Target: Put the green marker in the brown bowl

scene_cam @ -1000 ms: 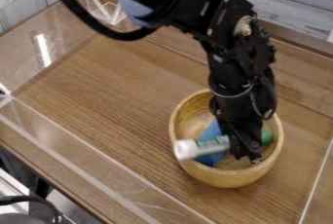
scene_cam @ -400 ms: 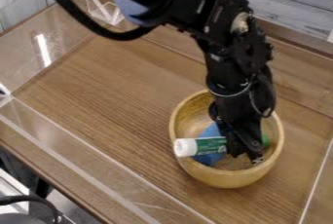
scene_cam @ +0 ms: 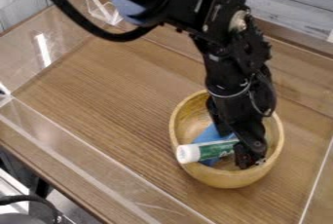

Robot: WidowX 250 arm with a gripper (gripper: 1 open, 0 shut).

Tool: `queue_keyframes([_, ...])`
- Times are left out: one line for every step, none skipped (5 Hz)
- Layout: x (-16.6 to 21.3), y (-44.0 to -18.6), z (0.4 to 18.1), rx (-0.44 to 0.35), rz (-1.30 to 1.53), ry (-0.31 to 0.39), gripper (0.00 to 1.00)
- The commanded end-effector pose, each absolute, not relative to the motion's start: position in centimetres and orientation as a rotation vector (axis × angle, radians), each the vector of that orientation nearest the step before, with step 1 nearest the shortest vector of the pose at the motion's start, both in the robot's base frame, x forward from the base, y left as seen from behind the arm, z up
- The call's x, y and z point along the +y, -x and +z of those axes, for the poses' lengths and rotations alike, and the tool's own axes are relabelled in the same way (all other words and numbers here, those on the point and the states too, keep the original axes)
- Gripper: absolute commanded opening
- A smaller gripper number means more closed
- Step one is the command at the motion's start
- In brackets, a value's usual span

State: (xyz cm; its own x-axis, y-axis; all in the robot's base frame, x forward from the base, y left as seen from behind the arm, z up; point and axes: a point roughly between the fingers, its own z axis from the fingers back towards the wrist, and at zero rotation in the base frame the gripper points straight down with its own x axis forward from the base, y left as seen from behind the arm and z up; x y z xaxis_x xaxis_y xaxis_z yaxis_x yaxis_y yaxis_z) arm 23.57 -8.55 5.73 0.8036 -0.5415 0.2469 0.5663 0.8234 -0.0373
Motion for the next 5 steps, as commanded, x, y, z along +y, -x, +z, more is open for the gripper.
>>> queue_keyframes([-8.4,-24.0,6.9,-0.266,-0.578,0.116,0.0])
queue_keyframes([-8.5,-23.9,7.2,-0.27,-0.562,0.128,1.0])
queue_keyframes([-8.5,-24.0,7.6,-0.274,-0.545,0.141,1.0])
queue_keyframes([-8.3,-24.0,8.2,-0.279,-0.536,0.141,1.0])
queue_keyframes([-8.1,-24.0,8.9,-0.285,-0.526,0.14,1.0])
